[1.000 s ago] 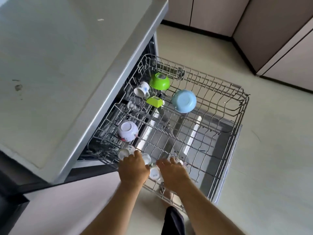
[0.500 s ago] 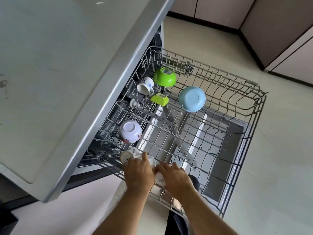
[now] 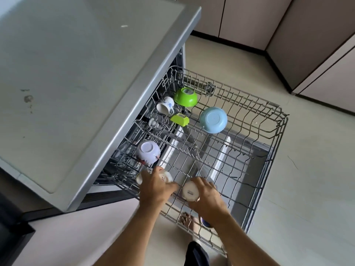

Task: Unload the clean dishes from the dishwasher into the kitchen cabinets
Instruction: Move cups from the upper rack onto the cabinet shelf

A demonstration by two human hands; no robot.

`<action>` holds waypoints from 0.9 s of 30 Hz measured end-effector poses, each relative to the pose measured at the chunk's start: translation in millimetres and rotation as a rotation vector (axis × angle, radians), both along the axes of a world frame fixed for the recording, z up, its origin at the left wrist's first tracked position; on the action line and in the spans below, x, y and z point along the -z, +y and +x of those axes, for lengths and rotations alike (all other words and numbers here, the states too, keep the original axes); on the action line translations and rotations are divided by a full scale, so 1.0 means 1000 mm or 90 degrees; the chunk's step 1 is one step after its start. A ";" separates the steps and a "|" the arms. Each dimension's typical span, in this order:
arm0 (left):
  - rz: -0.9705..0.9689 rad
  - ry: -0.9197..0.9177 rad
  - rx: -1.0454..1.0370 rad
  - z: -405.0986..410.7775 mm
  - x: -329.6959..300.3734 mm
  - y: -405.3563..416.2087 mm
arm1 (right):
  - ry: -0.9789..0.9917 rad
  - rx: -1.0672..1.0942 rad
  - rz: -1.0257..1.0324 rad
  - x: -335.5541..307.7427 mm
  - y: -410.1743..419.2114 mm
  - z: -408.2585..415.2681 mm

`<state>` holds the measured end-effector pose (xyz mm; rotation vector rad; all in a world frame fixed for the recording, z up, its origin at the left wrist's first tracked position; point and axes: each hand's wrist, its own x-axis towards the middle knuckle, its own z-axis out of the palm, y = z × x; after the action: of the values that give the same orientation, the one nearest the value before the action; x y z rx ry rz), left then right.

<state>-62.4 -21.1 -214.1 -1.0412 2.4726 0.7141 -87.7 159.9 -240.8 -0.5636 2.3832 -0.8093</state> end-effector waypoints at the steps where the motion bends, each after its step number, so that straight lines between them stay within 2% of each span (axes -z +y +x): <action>1: 0.021 0.029 -0.022 0.000 -0.005 0.001 | -0.001 0.044 -0.030 -0.002 0.003 -0.002; 4: 0.055 0.119 -0.044 0.006 -0.028 0.011 | -0.010 0.172 -0.097 -0.024 0.014 -0.009; 8: 0.111 0.195 -0.084 0.016 -0.065 0.035 | -0.018 0.230 -0.152 -0.062 0.030 -0.011; 12: 0.201 0.280 -0.130 0.031 -0.113 0.061 | -0.008 0.214 -0.172 -0.107 0.052 -0.007; 17: 0.215 0.356 -0.157 0.054 -0.177 0.094 | 0.052 0.164 -0.175 -0.168 0.084 -0.006; 21: 0.261 0.466 -0.196 0.071 -0.217 0.112 | 0.115 0.126 -0.189 -0.208 0.099 -0.007; 27: 0.264 0.622 -0.286 0.109 -0.260 0.126 | 0.157 0.051 -0.208 -0.255 0.103 -0.004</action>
<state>46.7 104.6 46.3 -1.2732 2.5651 2.2038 -92.1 263.1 14.0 -0.7376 2.5234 -1.2417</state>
